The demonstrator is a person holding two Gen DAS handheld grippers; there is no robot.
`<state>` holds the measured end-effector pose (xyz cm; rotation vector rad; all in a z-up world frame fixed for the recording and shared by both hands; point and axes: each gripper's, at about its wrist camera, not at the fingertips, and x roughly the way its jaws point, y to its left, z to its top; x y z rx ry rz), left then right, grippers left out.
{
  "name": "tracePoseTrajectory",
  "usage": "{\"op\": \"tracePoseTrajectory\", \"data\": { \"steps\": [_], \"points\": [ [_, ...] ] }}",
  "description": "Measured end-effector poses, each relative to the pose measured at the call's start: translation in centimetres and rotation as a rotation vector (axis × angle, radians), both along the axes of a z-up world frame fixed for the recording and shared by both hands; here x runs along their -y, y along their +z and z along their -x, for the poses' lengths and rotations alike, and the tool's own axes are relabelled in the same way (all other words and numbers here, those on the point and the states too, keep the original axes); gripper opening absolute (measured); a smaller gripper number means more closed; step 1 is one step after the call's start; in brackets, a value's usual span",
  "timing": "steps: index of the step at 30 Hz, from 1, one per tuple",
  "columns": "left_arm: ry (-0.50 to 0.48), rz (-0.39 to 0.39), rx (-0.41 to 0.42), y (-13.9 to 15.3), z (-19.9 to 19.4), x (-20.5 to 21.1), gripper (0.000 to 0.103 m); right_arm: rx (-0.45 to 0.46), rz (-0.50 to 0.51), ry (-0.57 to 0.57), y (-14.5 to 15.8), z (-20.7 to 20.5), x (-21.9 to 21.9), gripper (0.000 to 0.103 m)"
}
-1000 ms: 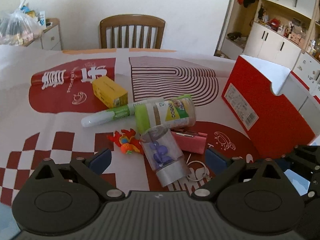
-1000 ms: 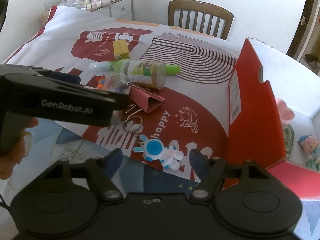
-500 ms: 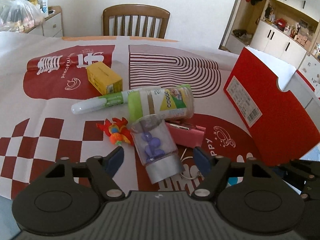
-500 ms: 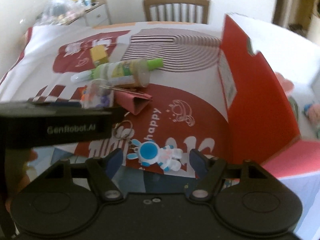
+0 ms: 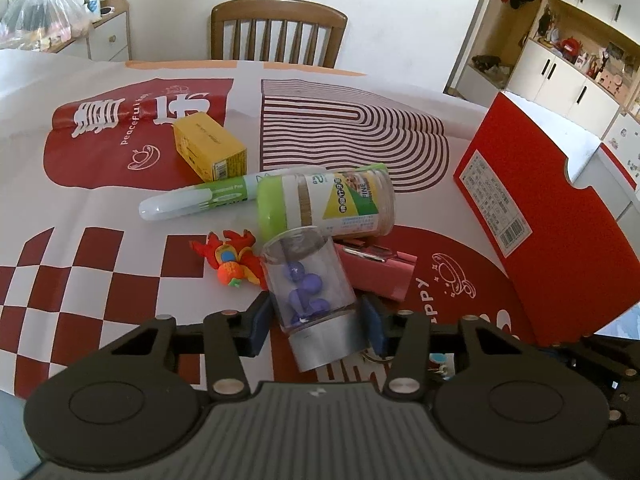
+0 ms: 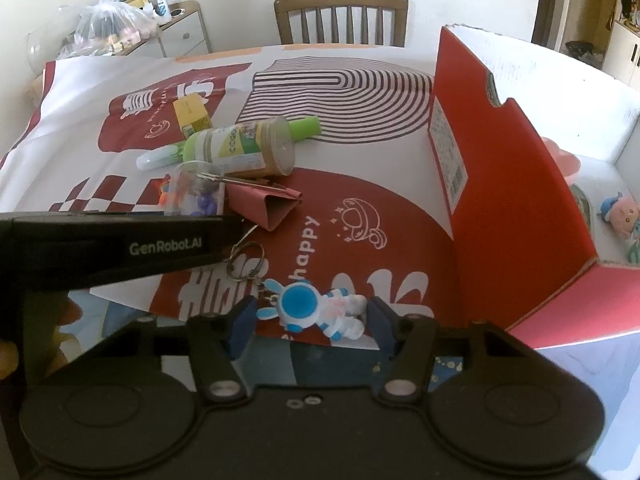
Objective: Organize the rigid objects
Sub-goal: 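Grasp the clear cup of purple balls with the left tool while the right tool grasps the astronaut figure, then carry the cup and astronaut figure into the shoebox and open both tools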
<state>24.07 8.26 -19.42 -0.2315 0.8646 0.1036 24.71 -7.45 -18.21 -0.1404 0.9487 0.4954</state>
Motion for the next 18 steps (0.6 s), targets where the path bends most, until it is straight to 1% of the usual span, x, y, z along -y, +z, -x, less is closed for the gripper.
{"op": "tracePoseTrajectory", "data": {
  "steps": [4, 7, 13, 18],
  "points": [
    [-0.007, -0.024, 0.004, 0.3, 0.3, -0.1, 0.043, 0.004, 0.003, 0.002, 0.3, 0.1, 0.0, 0.058],
    [-0.010, -0.026, 0.013, 0.7, 0.9, -0.1, 0.043, 0.013, 0.000, 0.002, 0.9, 0.4, 0.2, 0.058],
    [-0.017, -0.028, 0.037, 2.1, 2.4, -0.2, 0.043, 0.034, -0.022, -0.017, 3.0, 1.0, 1.1, 0.058],
    [-0.012, -0.016, 0.040, 3.6, 3.9, -0.1, 0.043, 0.050, -0.050, -0.016, 5.1, 1.9, 2.0, 0.058]
  ]
}}
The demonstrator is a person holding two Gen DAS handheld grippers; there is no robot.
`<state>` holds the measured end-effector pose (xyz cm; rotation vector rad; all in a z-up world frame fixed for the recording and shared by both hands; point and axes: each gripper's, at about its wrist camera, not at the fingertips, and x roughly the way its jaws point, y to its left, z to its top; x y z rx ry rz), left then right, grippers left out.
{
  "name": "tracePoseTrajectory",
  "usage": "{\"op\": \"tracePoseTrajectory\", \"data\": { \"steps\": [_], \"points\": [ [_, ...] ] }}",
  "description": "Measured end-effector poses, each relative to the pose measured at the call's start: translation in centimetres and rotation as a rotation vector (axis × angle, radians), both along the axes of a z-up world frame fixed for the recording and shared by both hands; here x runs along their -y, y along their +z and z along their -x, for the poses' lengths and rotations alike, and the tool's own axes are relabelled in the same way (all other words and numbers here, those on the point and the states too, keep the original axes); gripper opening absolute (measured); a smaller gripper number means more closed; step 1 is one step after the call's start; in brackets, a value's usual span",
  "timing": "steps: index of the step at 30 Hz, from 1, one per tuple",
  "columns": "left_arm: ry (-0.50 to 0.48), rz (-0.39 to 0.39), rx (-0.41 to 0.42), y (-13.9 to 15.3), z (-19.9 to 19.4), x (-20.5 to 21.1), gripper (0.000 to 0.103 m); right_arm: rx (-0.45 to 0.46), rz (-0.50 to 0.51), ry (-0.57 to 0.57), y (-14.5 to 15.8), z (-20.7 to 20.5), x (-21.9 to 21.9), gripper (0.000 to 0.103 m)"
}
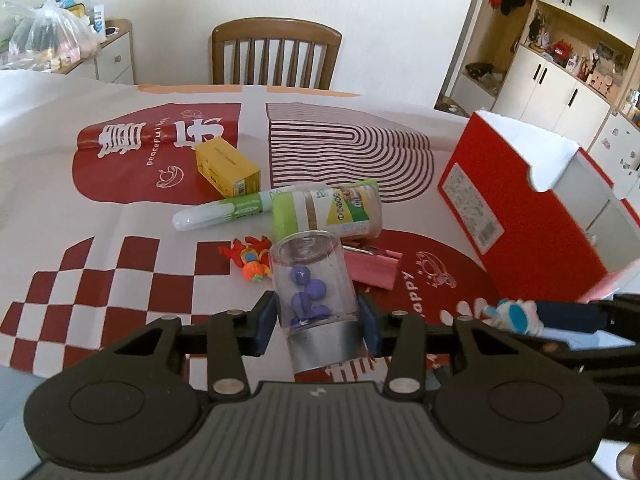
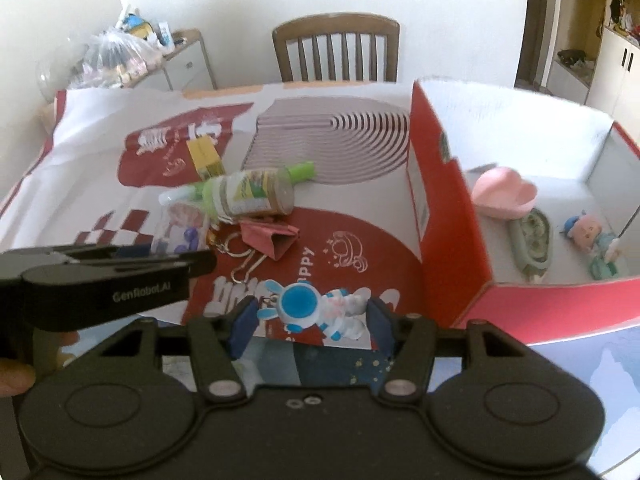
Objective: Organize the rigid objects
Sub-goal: 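Carry the cup and astronaut figure into the shoebox and open both tools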
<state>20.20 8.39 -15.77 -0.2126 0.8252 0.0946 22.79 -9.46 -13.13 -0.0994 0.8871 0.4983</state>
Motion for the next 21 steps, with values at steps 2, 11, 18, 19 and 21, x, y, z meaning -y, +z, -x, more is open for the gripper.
{"op": "tracePoseTrajectory", "data": {
  "steps": [2, 11, 18, 19, 21],
  "points": [
    [-0.008, -0.001, 0.006, 0.9, 0.7, 0.3, 0.043, 0.012, -0.008, 0.006, 1.0, 0.4, 0.3, 0.058],
    [-0.049, -0.004, 0.000, 5.6, 2.4, 1.7, 0.043, 0.059, -0.051, 0.026, 5.9, 1.6, 2.6, 0.058],
    [-0.091, 0.001, 0.031, 9.2, 2.4, 3.4, 0.043, 0.099, -0.065, 0.028, 8.8, 1.6, 5.4, 0.058],
    [-0.094, 0.001, 0.035, 9.7, 2.3, 3.7, 0.043, 0.106, -0.063, 0.028, 9.2, 1.6, 5.8, 0.058],
    [-0.106, -0.008, 0.051, 10.7, 2.2, 4.3, 0.043, 0.119, -0.063, 0.027, 9.9, 1.3, 6.9, 0.058]
  ]
}}
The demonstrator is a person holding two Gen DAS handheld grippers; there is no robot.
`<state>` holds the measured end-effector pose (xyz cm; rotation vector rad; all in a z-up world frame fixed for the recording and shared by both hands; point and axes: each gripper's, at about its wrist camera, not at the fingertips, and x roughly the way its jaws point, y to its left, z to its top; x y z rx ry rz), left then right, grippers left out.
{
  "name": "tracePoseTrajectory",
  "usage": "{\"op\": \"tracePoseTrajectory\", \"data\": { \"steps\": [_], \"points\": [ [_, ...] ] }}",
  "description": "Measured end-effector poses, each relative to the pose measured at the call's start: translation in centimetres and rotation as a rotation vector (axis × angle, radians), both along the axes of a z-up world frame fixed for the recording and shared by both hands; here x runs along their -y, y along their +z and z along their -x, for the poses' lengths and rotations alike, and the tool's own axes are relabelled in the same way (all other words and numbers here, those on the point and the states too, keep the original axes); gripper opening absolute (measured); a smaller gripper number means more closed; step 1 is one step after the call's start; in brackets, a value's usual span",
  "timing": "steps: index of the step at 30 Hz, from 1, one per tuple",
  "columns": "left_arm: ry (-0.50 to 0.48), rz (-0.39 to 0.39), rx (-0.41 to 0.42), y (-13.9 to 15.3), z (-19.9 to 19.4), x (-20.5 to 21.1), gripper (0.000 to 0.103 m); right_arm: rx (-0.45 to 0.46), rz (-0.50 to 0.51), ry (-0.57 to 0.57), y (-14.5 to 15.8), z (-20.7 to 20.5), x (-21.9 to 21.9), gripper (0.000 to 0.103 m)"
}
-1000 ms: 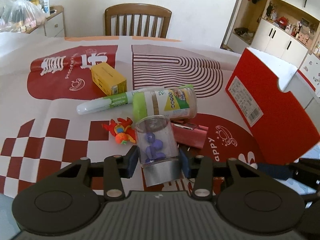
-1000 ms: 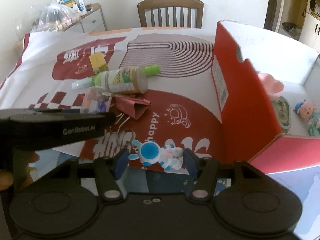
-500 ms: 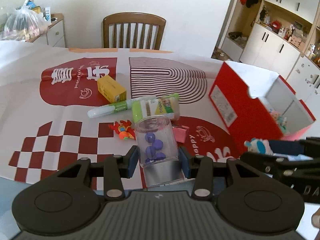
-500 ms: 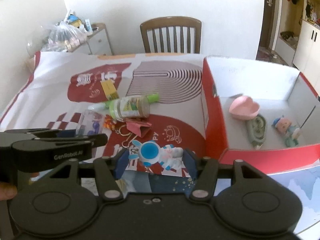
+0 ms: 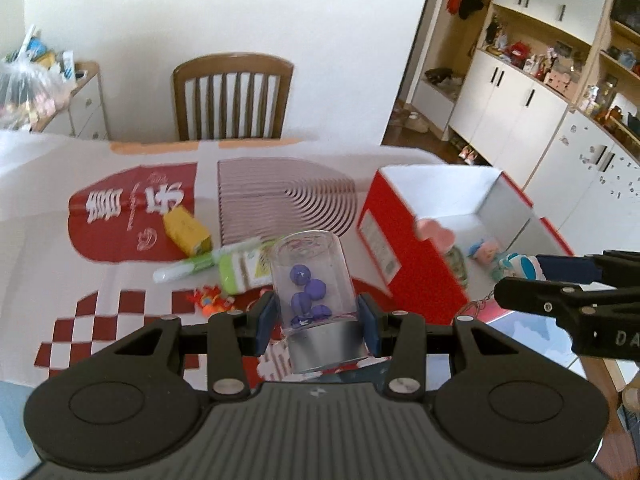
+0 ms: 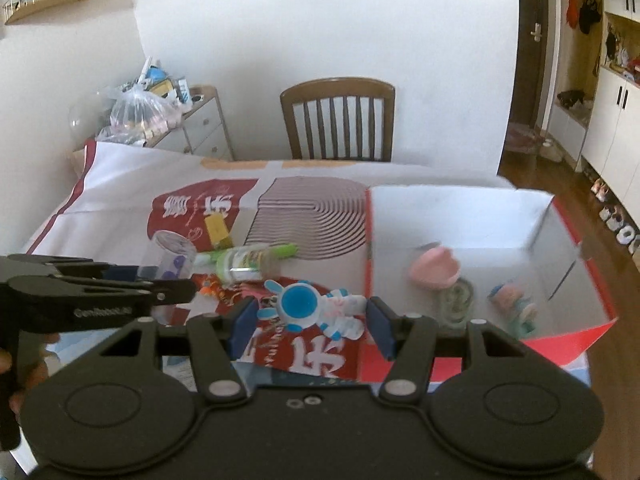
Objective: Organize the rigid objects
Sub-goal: 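Carry the cup and astronaut figure into the shoebox and open both tools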
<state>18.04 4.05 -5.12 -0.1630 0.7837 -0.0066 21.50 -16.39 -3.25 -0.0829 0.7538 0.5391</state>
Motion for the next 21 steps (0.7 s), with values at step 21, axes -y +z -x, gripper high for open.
{"op": "tracePoseTrajectory", "data": {
  "steps": [21],
  "points": [
    [-0.138, -0.057, 0.013, 2.2, -5.4, 12.5, 0.043, 0.062, 0.034, -0.060, 1.5, -5.8, 11.1, 0.058]
  ]
}}
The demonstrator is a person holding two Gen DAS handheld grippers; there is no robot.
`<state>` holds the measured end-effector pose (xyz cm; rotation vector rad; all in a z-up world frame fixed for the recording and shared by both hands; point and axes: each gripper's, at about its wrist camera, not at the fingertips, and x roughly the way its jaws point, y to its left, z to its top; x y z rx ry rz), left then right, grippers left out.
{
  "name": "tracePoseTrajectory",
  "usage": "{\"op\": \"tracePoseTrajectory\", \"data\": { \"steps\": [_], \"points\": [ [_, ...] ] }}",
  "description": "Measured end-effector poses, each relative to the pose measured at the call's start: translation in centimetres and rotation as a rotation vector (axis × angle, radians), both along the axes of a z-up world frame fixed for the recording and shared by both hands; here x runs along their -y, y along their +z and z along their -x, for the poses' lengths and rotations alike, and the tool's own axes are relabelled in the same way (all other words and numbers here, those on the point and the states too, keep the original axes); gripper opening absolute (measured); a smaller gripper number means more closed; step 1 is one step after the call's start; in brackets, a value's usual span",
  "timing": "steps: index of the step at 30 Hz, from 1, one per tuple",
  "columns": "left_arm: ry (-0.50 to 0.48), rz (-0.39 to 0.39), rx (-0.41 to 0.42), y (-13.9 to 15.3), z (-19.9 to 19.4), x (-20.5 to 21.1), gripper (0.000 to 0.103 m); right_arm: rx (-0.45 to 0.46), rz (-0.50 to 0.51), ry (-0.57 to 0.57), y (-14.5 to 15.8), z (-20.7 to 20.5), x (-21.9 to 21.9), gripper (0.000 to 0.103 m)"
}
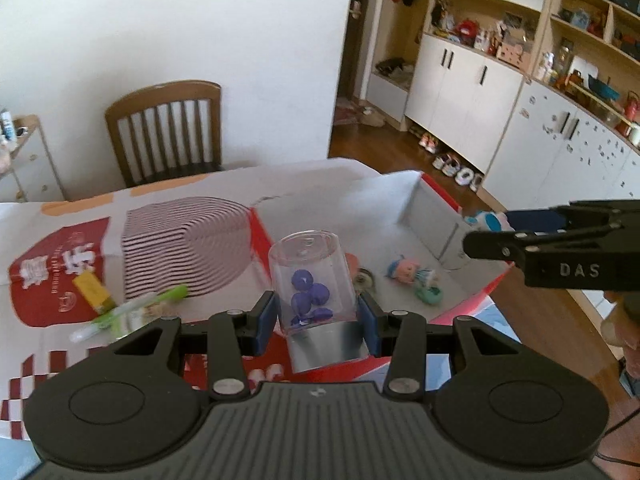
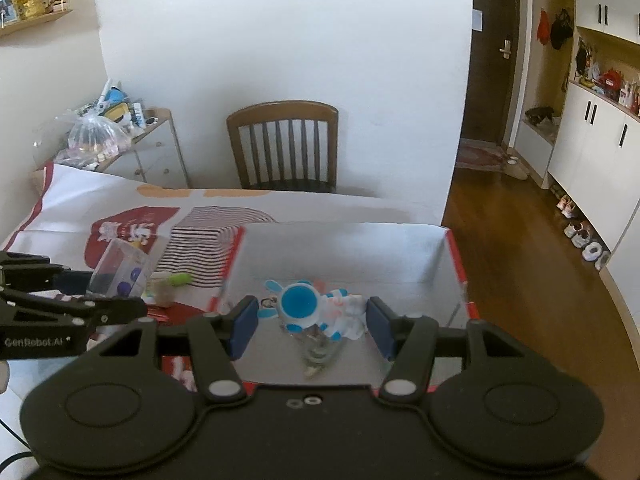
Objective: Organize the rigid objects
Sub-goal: 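Carry the cup and astronaut figure into the shoebox and open both tools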
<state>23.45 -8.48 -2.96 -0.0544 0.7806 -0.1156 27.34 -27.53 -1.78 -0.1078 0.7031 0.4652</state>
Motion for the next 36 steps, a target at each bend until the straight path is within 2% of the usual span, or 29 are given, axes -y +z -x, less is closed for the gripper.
{"op": "tracePoseTrajectory", "data": {
  "steps": [8, 19, 27, 36],
  "points": [
    [-0.016, -0.028, -0.050, -1.7, -3.6, 4.1, 0.043, -0.010, 0.018, -0.007, -1.3, -3.4, 3.1, 0.058],
    [0.004, -0.068, -0.159, -6.2, -8.9, 7.8, 0.043, -0.053, 0.046, -0.015, -4.4, -7.5, 5.3, 0.058],
    [0.059, -0.077, -0.246, -9.0, -11.5, 8.4, 0.043, -0.087, 0.071, 0.013, -6.6, -10.5, 4.0, 0.058],
    [0.107, -0.034, -0.325, -11.0, -13.1, 7.7, 0.043, -0.130, 0.132, 0.065, -9.0, -13.0, 1.8, 0.058]
  ]
}}
